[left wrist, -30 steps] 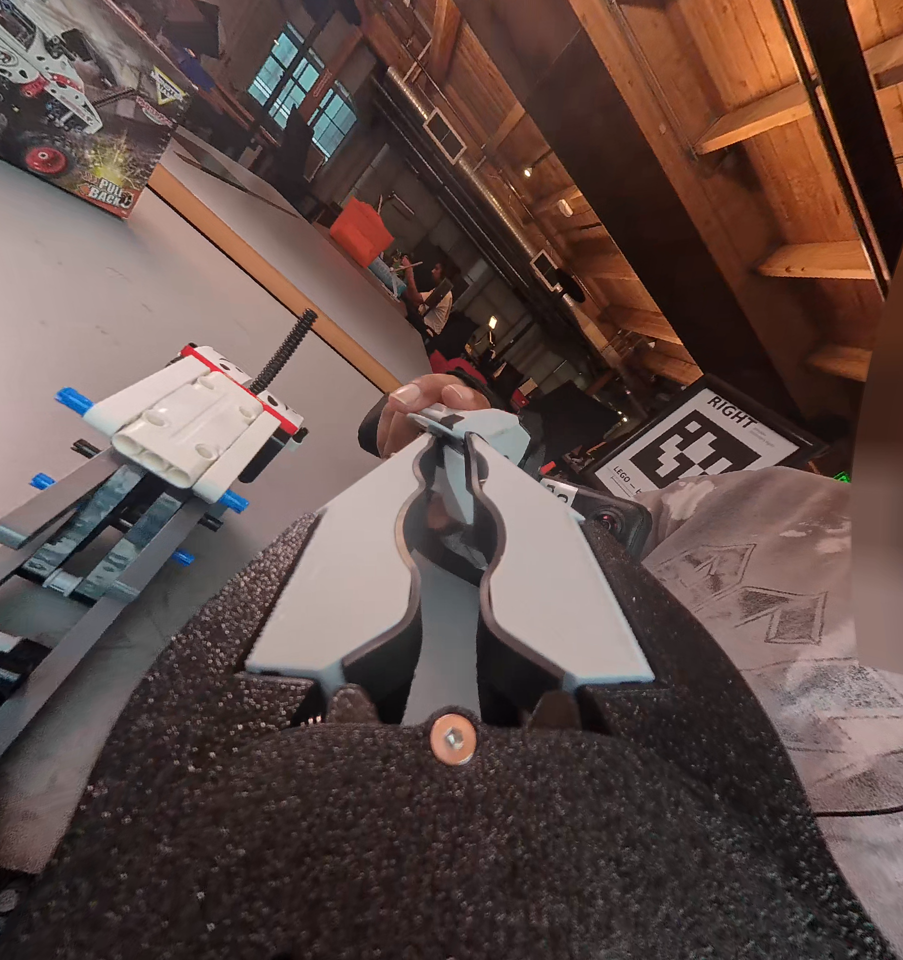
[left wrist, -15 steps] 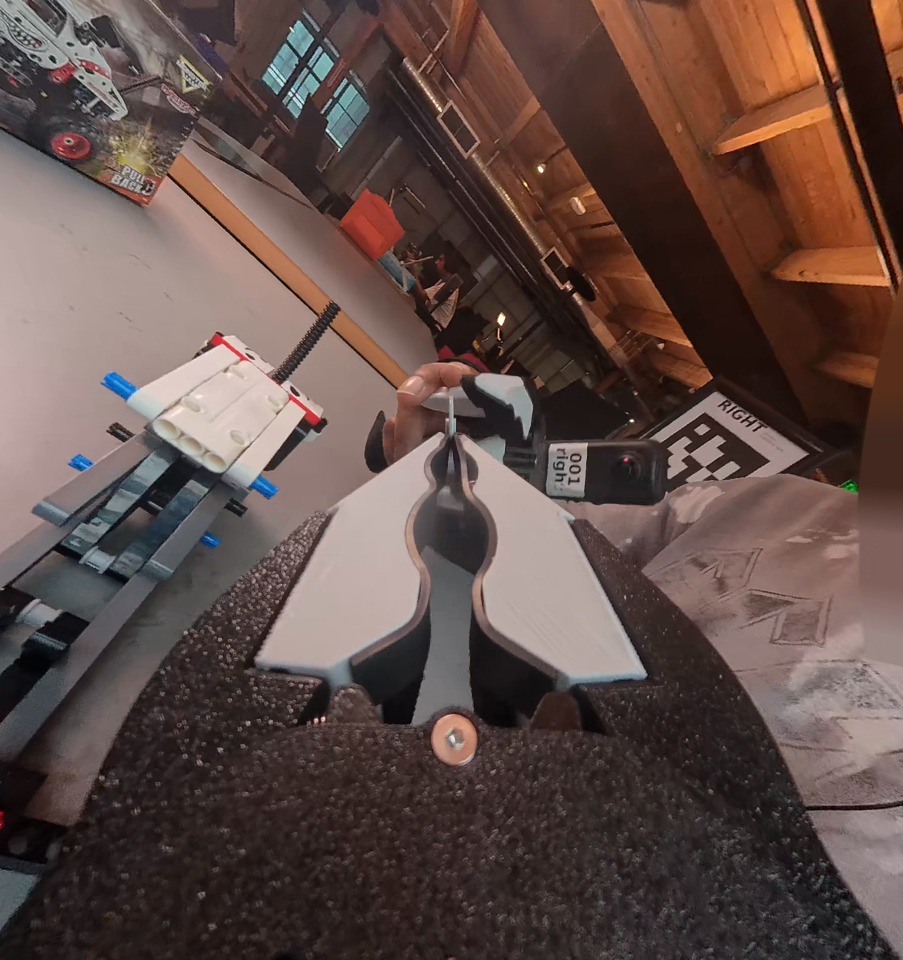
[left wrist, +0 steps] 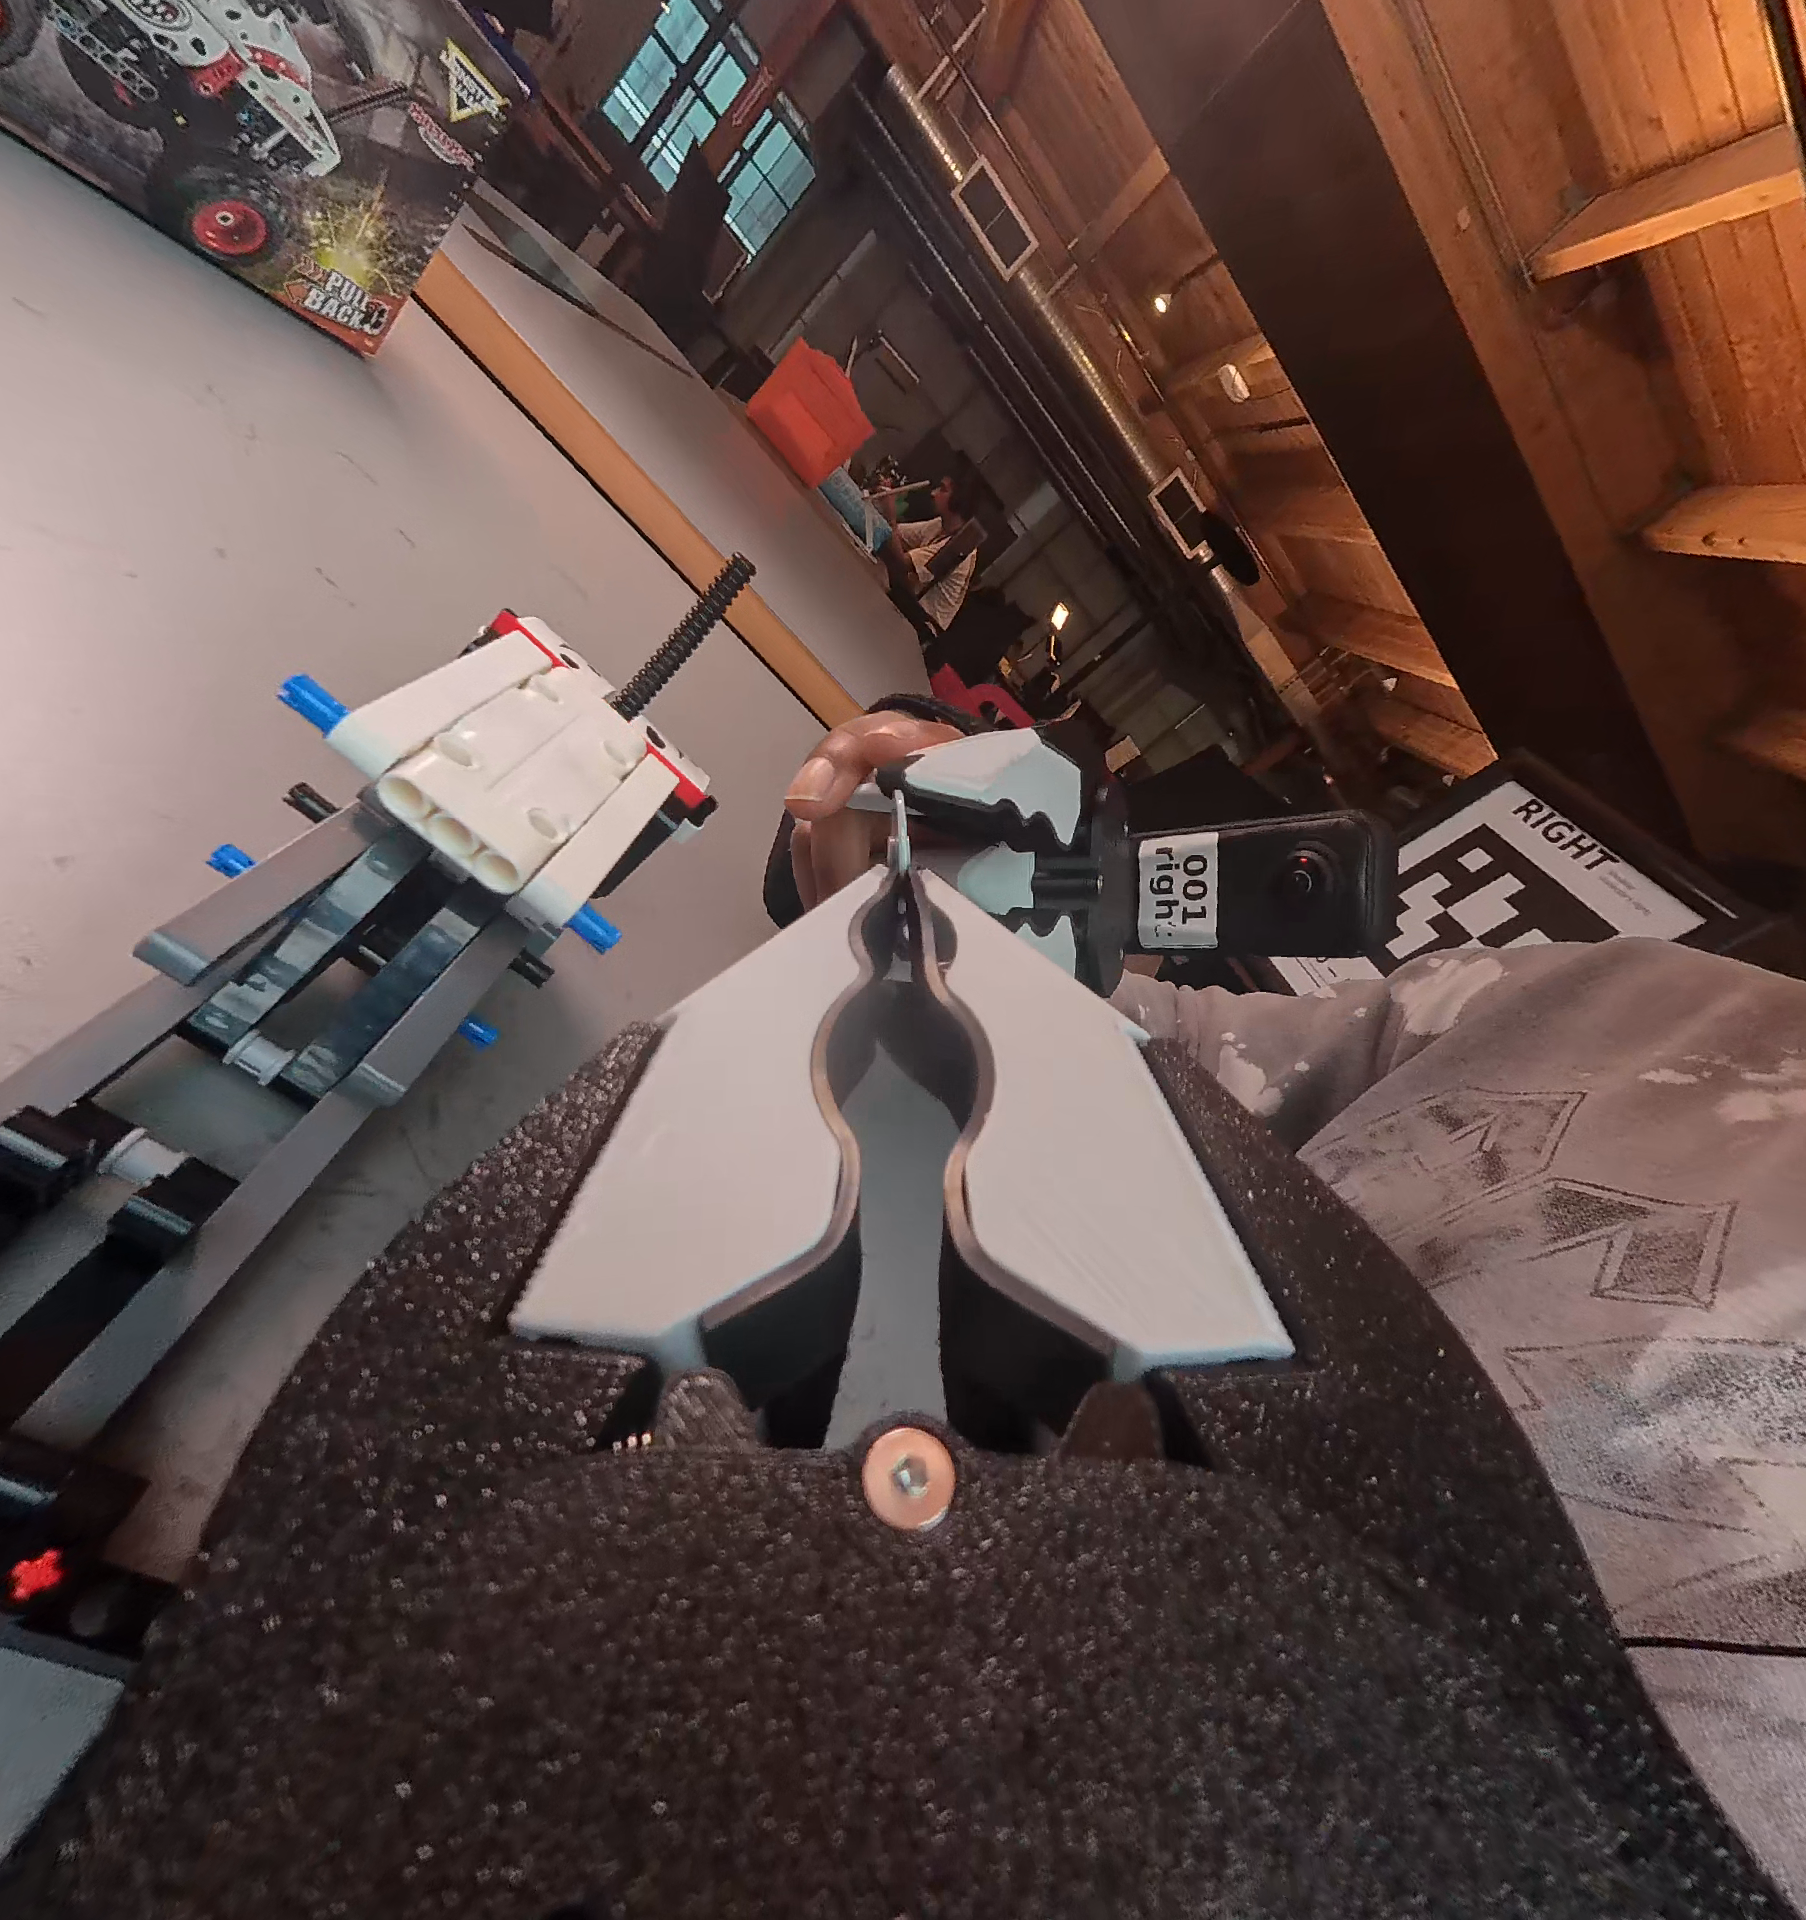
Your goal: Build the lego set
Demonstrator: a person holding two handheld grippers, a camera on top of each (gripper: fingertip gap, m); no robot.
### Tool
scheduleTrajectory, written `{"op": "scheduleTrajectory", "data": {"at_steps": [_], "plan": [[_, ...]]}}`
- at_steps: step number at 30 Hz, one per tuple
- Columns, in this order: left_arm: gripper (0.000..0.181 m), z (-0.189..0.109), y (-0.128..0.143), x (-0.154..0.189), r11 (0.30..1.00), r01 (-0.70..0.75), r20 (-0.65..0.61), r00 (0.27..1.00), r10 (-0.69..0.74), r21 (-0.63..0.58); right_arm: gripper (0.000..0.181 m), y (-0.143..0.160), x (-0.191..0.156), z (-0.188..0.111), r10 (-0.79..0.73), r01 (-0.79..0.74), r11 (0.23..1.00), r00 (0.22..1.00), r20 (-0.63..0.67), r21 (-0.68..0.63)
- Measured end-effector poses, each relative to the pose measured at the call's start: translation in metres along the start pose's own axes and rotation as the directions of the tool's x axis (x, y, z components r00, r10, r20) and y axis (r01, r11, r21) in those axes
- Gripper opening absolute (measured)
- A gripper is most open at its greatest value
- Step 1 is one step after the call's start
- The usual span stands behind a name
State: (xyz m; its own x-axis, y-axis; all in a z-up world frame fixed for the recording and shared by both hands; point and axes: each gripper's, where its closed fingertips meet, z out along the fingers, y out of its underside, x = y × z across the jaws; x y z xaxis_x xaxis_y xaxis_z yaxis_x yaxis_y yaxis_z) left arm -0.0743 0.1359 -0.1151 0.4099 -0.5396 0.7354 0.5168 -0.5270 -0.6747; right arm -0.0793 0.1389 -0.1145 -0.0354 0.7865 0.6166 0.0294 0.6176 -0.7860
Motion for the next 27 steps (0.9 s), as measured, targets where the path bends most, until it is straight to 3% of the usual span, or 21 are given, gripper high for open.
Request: {"op": "scheduleTrajectory", "data": {"at_steps": [12,19,22,27], "plan": [[0.000,0.002,0.005,0.000,1.000,-0.014,0.005,1.000,0.014,-0.021,0.023,0.004,-0.002,-0.002,0.068,-0.068,0.998,0.997,0.036,0.006],[0.005,-0.002,0.002,-0.008,0.988,-0.144,0.121,0.981,0.150,-0.057,0.023,0.010,-0.007,-0.001,0.181,-0.178,0.983,0.979,0.091,-0.040],[0.017,-0.014,-0.010,-0.019,0.948,-0.306,0.256,0.912,0.319,-0.093,0.023,0.021,-0.025,0.001,0.258,-0.229,0.960,0.948,0.188,-0.164],[0.055,-0.041,-0.029,-0.049,0.811,-0.531,0.474,0.663,0.579,-0.246,0.023,0.054,-0.077,-0.008,0.473,-0.256,0.808,0.819,0.324,-0.531]]}}
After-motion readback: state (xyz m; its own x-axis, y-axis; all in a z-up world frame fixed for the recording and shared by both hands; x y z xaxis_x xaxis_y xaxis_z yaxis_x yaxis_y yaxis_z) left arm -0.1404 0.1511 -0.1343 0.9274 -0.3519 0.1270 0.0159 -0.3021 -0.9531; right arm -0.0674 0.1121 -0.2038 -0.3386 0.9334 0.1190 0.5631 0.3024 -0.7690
